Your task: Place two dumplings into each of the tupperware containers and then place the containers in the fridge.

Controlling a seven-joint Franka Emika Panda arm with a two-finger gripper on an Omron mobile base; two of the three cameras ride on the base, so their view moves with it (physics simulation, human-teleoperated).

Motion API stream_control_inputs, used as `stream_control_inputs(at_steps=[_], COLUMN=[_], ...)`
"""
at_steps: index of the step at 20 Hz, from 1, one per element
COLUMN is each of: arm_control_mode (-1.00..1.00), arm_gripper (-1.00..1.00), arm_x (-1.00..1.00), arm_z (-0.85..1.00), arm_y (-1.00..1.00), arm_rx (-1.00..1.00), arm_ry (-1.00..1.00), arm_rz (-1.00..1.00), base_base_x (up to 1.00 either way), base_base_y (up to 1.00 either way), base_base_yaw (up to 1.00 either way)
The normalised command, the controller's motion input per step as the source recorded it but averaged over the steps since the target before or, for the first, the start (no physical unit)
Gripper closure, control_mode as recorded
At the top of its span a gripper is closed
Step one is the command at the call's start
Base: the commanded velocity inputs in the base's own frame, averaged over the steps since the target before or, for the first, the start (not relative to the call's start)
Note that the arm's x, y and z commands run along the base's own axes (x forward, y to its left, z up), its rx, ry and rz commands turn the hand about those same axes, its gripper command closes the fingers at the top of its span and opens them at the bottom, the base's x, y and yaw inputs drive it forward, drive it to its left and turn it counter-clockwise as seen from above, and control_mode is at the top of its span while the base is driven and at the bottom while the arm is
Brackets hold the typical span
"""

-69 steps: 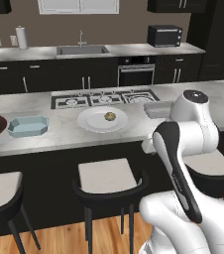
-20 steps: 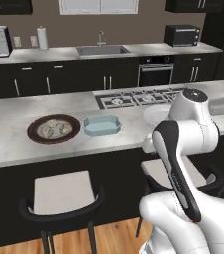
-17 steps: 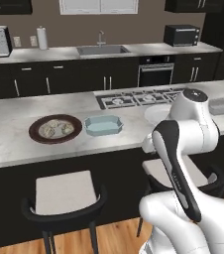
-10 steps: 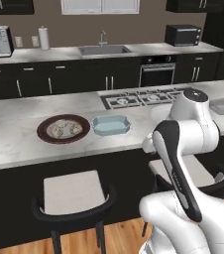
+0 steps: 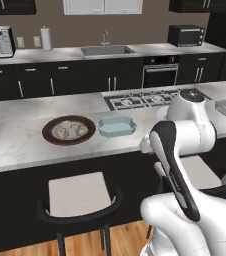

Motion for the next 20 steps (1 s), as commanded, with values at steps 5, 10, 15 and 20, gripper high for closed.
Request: stream_control_inputs(at_steps=[5,10,15,20], arm_control_mode=[-1.0,-1.0,-1.0,-1.0], arm_gripper=[-1.0,-1.0,-1.0,-1.0], arm_x=[0.49,0.62,0.76,0.62], arm_z=[0.11,0.44,0.06,-0.18], arm_y=[0.58,0.4,0.57,0.88], arm_rx=[0.0,0.0,0.0,-0.04], arm_ry=[-0.01,0.01,0.01,0.01], arm_rz=[0.0,0.21,0.27,0.09], base_base_x=[0.0,0.0,0.0,0.0], base_base_y=[0.0,0.0,0.0,0.0], base_base_yaw=[0.0,0.0,0.0,0.0])
